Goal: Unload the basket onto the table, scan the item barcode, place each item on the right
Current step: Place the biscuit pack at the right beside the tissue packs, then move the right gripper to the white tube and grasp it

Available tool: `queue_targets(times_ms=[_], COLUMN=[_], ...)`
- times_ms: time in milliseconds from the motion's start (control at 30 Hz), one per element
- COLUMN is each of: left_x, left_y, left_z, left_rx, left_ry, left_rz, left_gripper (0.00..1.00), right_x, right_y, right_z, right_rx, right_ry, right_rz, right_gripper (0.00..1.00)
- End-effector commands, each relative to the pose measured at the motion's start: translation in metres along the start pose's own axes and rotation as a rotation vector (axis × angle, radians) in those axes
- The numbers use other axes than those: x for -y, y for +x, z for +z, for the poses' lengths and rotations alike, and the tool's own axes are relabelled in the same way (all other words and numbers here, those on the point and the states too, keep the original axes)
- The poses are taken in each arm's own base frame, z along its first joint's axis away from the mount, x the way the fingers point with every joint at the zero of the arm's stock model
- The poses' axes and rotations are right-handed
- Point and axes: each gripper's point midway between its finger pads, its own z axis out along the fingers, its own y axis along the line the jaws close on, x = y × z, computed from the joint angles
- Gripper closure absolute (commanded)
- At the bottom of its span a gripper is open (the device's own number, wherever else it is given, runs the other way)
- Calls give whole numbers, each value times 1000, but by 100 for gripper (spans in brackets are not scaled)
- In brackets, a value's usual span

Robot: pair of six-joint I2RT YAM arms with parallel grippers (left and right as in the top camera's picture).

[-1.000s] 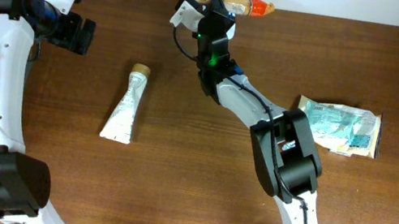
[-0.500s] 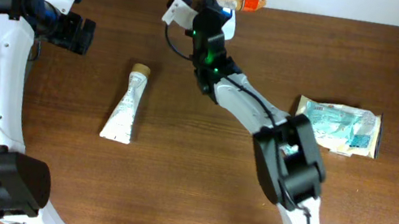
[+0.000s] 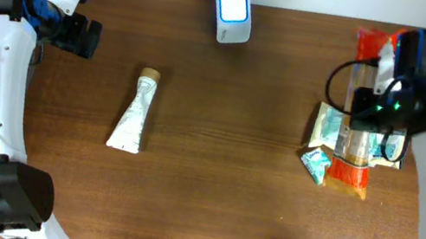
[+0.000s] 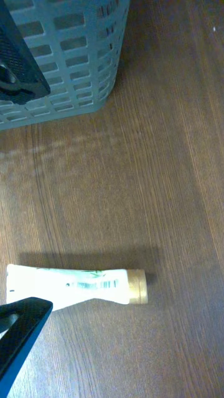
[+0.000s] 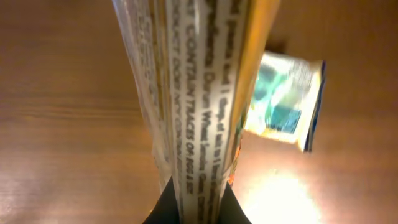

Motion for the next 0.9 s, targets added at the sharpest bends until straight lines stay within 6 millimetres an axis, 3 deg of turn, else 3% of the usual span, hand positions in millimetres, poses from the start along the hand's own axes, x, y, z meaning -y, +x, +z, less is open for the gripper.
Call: queue_targets(times_ms=[0, 133, 167, 200, 267, 400, 500, 600, 733, 800, 867], left_x=[-2, -2, -2, -2, -2, -2, -2, -2, -2, -2, -2], left_y=[-3, -3, -3, -3, -3, -3, -3, -3, -3, -3, -3], left_z=[-9, -9, -9, -9, -9, -9, -9, -9, -9, -9, -9], left_rx=[25, 25, 25, 25, 25, 25, 25, 25, 25, 25, 25], left_ry=[-2, -2, -2, -2, -2, -2, -2, -2, -2, -2, -2], left_rz=[12, 12, 12, 12, 12, 12, 12, 12, 12, 12, 12], left_gripper=[1, 1, 1, 1, 1, 1, 1, 1, 1, 1, 1], right_x=[22, 68, 78, 84, 85, 77, 29, -56, -150, -203, -257], right_y=[6, 25, 31, 37, 43, 33, 0, -25, -26, -14, 4], right_z=[41, 105, 119, 130, 136, 109, 75, 60, 79, 99, 118], right_rx=[-98, -273, -315, -354, -389, -387, -305, -222, -213, -212, -187], right_ry=[-92, -76, -76, -77, -81, -112, -256, -460, -524, -561, -621], right_rz=[103, 164, 191, 212, 222, 219, 159, 28, 20, 20, -51], right_gripper=[96, 96, 87, 63, 45, 38, 37, 37, 37, 37, 29])
